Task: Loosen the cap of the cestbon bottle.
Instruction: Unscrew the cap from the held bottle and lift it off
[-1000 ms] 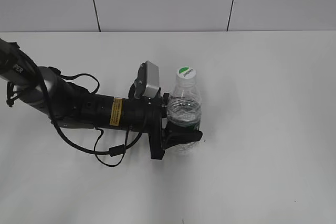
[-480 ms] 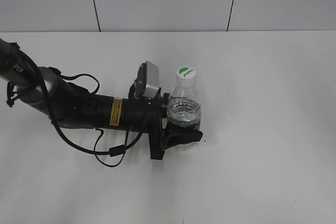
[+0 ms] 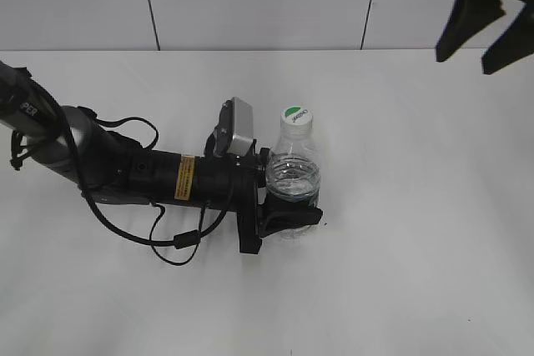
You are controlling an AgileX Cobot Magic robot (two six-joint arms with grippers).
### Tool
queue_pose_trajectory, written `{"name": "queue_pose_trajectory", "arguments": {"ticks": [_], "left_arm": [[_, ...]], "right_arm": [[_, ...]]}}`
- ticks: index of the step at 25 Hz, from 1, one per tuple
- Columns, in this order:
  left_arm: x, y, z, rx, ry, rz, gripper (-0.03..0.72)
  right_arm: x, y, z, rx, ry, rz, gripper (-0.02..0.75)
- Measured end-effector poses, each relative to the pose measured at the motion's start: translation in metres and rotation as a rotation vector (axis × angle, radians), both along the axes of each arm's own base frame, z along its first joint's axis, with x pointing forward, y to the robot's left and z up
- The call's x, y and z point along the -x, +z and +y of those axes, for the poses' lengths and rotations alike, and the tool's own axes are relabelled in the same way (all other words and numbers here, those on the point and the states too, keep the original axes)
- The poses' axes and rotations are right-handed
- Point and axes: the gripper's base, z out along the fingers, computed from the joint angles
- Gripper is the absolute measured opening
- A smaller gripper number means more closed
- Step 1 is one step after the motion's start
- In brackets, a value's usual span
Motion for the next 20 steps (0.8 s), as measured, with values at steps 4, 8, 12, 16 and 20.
{"name": "queue_pose_trajectory", "arguments": {"ticks": [4, 8, 12, 16, 20], "left_arm": [[0.0, 0.0, 0.0, -0.004, 0.003, 0.0, 0.405], [-0.001, 0.0, 0.0, -0.012, 0.007, -0.003, 0.405], [-0.001, 0.0, 0.0, -0.015, 0.007, -0.004, 0.405], [-0.001, 0.0, 0.0, -0.016, 0.009, -0.004, 0.405], [-0.001, -0.001, 0.0, -0.02, 0.01, -0.006, 0.405]], "right_arm": [[-0.012, -0.007, 0.035, -0.007, 0.039, 0.017, 0.41], [-0.018, -0.015, 0.065, -0.006, 0.08, 0.034, 0.41], [-0.02, -0.027, 0.089, 0.0, 0.123, 0.058, 0.41], [-0.022, -0.036, 0.103, 0.011, 0.143, 0.074, 0.41], [-0.02, -0.043, 0.113, 0.018, 0.168, 0.091, 0.41]]}}
